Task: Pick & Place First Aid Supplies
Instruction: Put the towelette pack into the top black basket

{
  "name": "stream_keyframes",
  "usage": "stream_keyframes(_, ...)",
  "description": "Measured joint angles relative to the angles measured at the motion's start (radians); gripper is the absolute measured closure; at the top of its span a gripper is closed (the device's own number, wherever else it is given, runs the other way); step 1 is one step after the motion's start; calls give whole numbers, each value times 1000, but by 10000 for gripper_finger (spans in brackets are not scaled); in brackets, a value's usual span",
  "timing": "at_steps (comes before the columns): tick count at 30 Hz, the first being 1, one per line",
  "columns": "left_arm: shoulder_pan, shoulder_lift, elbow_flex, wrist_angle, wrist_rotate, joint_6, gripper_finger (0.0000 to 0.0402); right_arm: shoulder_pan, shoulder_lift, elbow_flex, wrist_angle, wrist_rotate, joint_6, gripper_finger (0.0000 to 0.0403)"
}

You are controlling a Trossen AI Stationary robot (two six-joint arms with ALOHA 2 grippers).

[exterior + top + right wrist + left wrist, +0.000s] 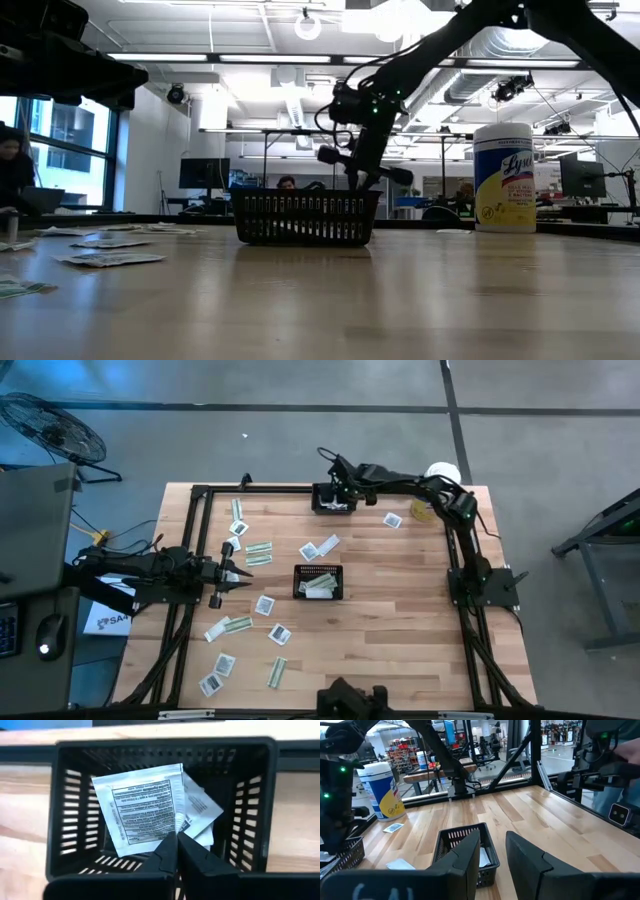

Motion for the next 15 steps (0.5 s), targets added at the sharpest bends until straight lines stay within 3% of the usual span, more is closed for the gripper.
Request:
stream_keyframes(10,0,0,0,0,0,0,309,-12,-63,-1,-41,-58,-93,316)
stream_keyframes(15,0,0,0,0,0,0,309,-12,-192,0,-265,27,-164,301)
